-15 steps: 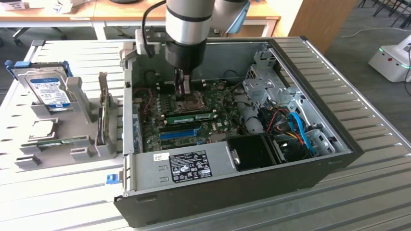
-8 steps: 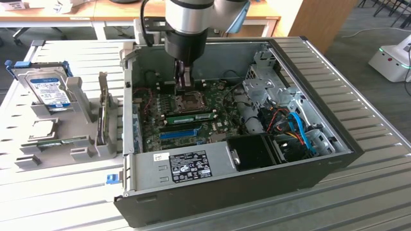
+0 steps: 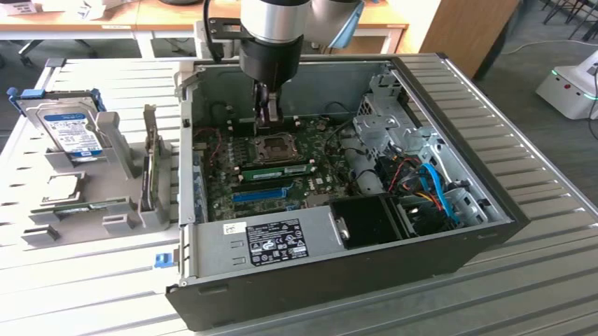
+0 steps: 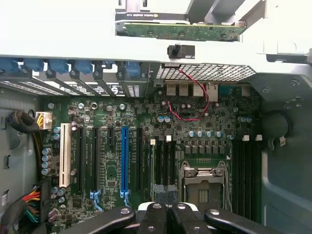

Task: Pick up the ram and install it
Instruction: 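Press down the ram until it locks into place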

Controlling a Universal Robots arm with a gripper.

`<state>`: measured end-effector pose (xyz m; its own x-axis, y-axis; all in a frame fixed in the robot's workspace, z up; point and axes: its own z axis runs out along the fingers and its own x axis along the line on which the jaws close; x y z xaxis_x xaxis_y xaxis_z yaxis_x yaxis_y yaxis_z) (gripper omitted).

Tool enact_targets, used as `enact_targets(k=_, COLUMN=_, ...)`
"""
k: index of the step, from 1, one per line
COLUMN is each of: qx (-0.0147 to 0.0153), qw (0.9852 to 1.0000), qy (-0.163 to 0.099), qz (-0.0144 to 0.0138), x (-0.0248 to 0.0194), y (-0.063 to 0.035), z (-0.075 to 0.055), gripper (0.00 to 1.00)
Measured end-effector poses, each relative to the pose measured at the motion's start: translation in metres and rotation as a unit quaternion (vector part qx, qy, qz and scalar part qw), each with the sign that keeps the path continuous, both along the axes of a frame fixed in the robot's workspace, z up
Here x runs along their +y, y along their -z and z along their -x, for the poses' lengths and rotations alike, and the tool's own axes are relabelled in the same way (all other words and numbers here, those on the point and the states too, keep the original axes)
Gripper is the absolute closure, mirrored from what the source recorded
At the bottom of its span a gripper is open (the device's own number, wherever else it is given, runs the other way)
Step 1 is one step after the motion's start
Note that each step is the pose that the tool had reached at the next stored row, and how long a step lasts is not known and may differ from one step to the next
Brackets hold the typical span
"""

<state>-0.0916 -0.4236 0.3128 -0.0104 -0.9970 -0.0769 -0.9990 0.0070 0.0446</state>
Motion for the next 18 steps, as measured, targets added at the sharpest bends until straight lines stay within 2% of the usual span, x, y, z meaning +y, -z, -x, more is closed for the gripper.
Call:
enact_targets(k=6, qx=0.0000, qw=1.0000, qy=0.000, qz=0.0001, x=0.0000, y=-0.0001, z=-0.006, gripper=0.89)
enact_targets(k=18, qx=0.0002, qw=1.0000, qy=0.000, qz=0.0001, x=0.0000, y=-0.0001, z=-0.040, gripper=0.89)
